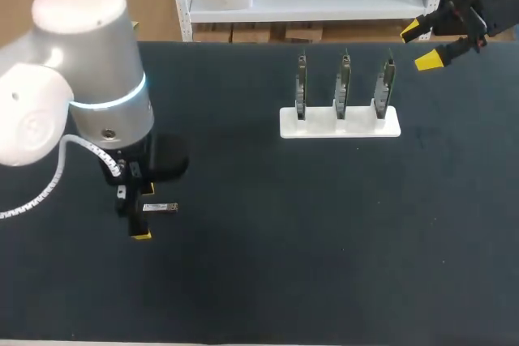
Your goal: Pick up the optical module with the left hand, and insert it into the network port with the right hand.
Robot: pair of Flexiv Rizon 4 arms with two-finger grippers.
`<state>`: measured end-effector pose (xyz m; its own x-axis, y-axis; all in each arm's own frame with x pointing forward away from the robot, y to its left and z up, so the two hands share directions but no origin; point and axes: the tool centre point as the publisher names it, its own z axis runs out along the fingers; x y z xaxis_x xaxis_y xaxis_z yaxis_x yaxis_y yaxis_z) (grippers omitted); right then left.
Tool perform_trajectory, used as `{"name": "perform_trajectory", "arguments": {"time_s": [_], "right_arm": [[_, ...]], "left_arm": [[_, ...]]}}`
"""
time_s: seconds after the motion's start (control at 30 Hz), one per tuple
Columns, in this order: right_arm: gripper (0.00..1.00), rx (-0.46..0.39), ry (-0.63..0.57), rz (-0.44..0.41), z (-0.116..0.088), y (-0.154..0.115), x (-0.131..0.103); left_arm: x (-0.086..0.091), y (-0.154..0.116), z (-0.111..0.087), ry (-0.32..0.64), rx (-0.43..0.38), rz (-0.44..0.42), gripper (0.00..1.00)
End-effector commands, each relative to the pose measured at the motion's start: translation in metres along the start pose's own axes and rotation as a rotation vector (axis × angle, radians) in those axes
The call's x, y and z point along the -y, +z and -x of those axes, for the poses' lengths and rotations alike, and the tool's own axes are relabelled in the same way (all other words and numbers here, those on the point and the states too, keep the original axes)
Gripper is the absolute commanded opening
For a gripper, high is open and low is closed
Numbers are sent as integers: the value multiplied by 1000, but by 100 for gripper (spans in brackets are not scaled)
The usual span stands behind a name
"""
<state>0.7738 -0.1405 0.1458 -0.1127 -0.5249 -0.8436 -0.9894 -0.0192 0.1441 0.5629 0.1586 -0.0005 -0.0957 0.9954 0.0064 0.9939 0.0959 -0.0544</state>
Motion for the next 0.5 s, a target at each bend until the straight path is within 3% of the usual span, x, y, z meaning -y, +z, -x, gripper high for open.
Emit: {"name": "perform_trajectory", "arguments": {"time_s": [0.03,0.5], "right_arm": [[100,0,-1,-5,0,0,-2],[100,0,-1,-5,0,0,-2]], "left_arm": [[-3,6,1,5,-1,-3,100],[-14,14,1,15,0,-11,100]]}}
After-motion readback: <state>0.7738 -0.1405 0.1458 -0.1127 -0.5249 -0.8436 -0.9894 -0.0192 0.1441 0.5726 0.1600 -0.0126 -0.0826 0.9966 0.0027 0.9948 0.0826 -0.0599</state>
